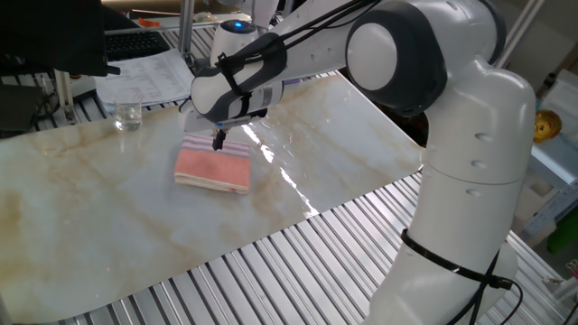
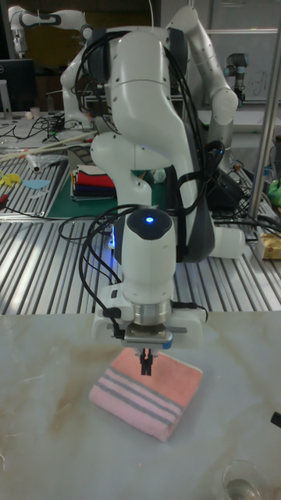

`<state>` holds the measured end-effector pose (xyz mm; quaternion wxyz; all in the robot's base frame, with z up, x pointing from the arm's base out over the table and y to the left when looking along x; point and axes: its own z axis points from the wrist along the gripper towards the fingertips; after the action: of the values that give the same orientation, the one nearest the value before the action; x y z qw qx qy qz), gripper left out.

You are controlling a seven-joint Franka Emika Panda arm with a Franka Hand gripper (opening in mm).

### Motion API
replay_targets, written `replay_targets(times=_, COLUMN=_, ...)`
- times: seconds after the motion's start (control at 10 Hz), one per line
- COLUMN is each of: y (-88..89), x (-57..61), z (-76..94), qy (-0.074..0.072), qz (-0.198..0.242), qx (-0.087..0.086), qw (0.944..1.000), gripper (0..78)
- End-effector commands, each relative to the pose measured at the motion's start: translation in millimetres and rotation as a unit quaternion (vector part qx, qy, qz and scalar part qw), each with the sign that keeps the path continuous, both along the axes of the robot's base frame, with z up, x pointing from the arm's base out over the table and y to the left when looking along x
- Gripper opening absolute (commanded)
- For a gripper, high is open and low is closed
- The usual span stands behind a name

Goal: Clean the tabletop with a sponge

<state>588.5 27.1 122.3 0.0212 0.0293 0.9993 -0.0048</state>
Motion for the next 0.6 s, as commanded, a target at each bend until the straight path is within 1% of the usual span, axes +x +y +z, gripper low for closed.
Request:
replay_targets(times=0.1, y=-1.1, x=1.2, z=-1.4, qy=-0.001, qz=0.002, qx=0.000, qw=1.0000, gripper=0.0)
replay_targets(times=0.6, y=-4.0, x=0.0, z=-6.5, qy=0.000, qz=0.004, qx=0.000, qw=1.0000, gripper=0.0)
